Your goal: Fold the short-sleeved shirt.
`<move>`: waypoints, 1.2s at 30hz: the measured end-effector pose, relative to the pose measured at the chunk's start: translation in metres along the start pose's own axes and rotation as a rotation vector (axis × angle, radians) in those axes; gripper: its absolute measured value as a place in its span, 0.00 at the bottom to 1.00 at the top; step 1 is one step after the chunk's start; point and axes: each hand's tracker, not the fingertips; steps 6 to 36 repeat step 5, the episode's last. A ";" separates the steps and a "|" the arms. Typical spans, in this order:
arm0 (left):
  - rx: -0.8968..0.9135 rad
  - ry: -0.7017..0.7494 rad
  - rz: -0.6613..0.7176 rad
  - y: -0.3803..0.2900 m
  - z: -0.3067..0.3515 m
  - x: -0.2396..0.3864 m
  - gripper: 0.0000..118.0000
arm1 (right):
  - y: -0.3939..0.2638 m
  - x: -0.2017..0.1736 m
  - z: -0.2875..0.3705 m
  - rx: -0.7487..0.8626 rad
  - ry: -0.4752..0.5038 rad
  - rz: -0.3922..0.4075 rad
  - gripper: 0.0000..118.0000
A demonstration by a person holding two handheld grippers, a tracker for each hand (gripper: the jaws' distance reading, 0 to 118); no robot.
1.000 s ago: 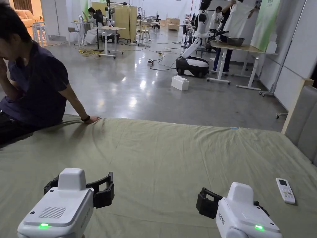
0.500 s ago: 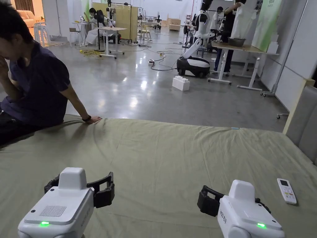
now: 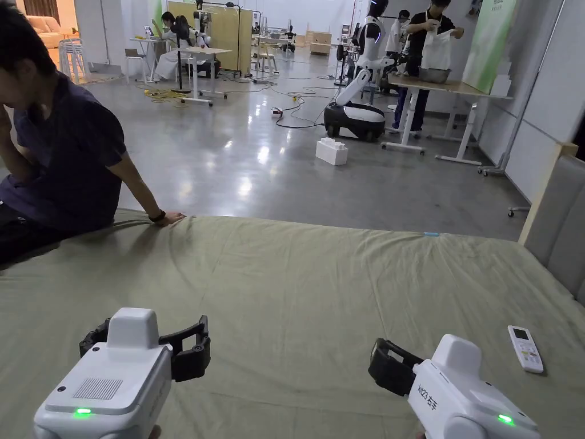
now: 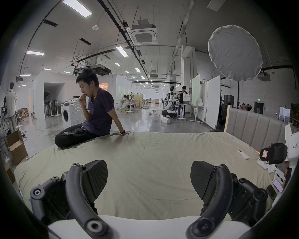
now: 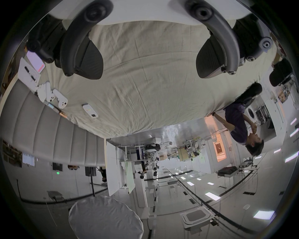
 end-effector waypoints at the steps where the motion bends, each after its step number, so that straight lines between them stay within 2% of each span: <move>1: 0.004 -0.003 0.000 0.000 0.000 0.000 0.88 | -0.001 0.003 0.001 0.023 0.031 0.000 0.98; 3: 0.003 0.001 -0.005 0.001 -0.001 0.001 0.88 | -0.001 0.004 0.005 0.040 0.030 0.030 0.98; 5: 0.004 0.002 -0.007 0.002 -0.002 0.001 0.88 | -0.001 0.001 0.008 0.087 0.014 0.098 0.98; 36: 0.004 0.002 -0.007 0.002 -0.002 0.001 0.88 | -0.001 0.001 0.008 0.087 0.014 0.098 0.98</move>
